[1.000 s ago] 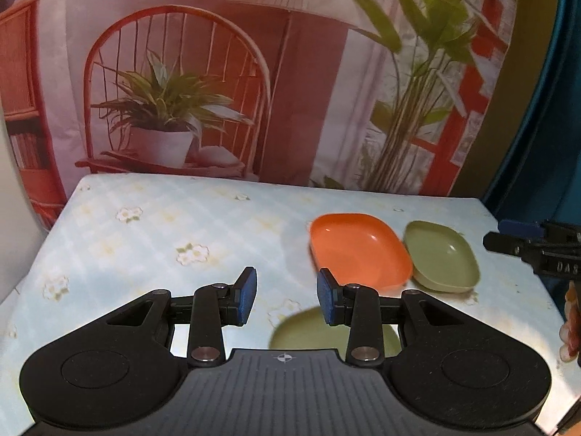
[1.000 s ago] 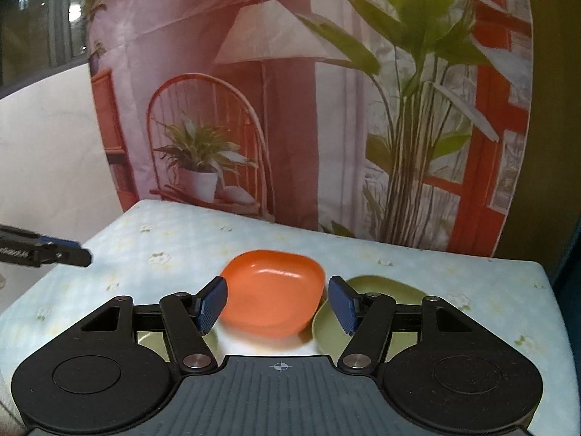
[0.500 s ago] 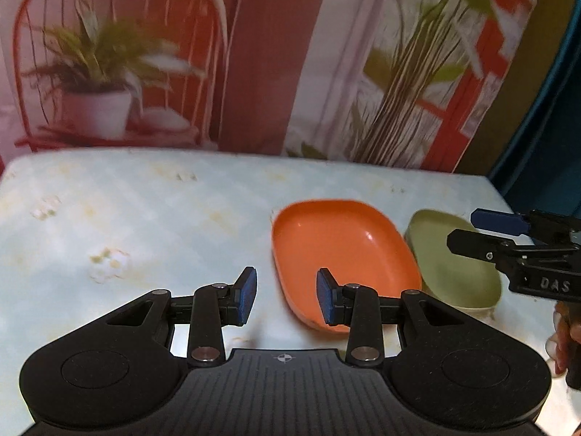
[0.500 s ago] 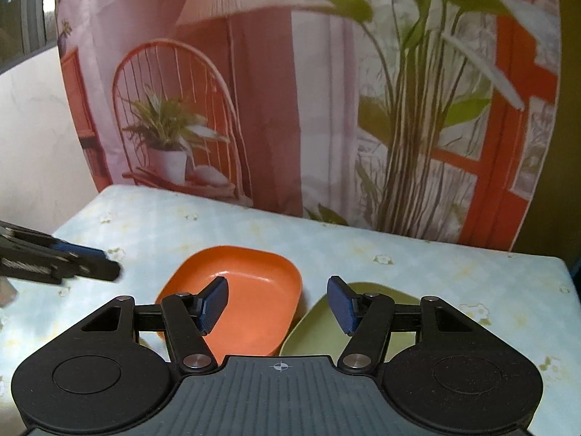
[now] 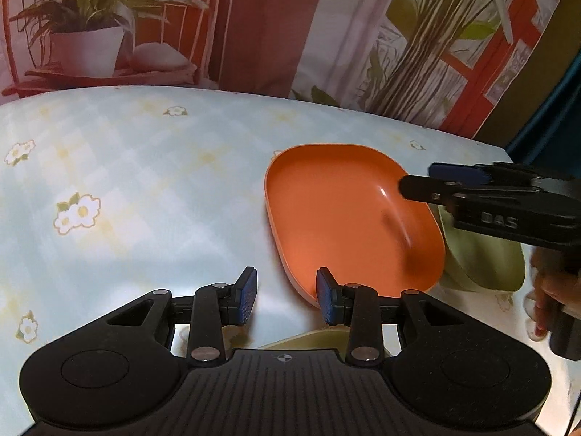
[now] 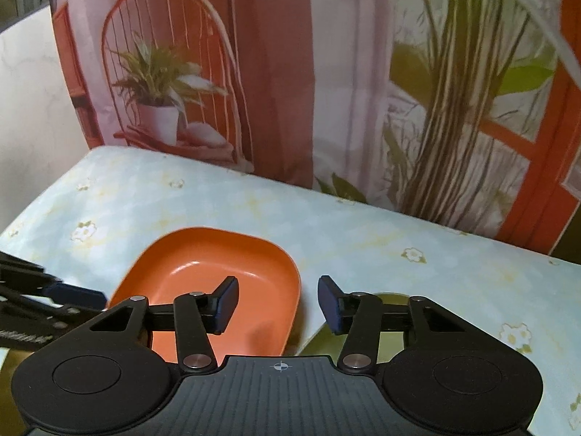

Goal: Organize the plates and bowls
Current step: 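Close the left gripper on the orange plate rim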

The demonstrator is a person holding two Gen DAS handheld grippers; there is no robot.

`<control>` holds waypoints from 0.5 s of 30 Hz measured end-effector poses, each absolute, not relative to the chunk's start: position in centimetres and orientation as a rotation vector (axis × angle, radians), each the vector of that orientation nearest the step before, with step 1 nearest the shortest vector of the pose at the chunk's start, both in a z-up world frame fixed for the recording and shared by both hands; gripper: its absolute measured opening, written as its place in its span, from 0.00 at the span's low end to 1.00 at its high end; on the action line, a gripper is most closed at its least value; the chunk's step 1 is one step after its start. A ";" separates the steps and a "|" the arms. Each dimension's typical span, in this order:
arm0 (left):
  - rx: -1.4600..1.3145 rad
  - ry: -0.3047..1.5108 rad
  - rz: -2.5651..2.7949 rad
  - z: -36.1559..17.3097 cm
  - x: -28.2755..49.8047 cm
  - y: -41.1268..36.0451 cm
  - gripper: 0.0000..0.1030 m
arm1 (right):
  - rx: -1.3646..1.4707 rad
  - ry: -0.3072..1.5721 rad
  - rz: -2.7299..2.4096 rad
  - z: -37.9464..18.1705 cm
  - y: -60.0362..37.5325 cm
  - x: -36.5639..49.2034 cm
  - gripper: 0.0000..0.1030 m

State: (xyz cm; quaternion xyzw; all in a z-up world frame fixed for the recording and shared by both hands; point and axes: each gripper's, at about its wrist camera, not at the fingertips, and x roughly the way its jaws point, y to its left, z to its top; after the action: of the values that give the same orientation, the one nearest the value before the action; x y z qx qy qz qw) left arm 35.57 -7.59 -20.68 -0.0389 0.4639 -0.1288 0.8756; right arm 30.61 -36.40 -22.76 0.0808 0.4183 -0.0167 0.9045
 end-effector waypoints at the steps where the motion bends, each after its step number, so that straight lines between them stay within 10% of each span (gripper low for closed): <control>1: -0.088 0.969 -0.269 -20.7 35.5 -7.5 0.36 | 0.168 0.875 -0.037 -23.1 -36.5 30.9 0.41; 7: -0.121 0.969 -0.312 -21.0 35.8 -7.3 0.16 | 0.197 0.930 -0.032 -24.6 -36.6 31.8 0.28; 15: -0.129 0.951 -0.303 -21.0 36.0 -7.4 0.15 | 0.222 0.958 -0.046 -25.3 -36.7 31.5 0.22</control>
State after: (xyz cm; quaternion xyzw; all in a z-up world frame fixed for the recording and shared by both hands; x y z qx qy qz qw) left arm 35.97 -7.44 -21.03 -0.0618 0.4555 -0.1450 0.8762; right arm 31.46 -36.67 -25.33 0.1067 0.4601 -0.0221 0.8812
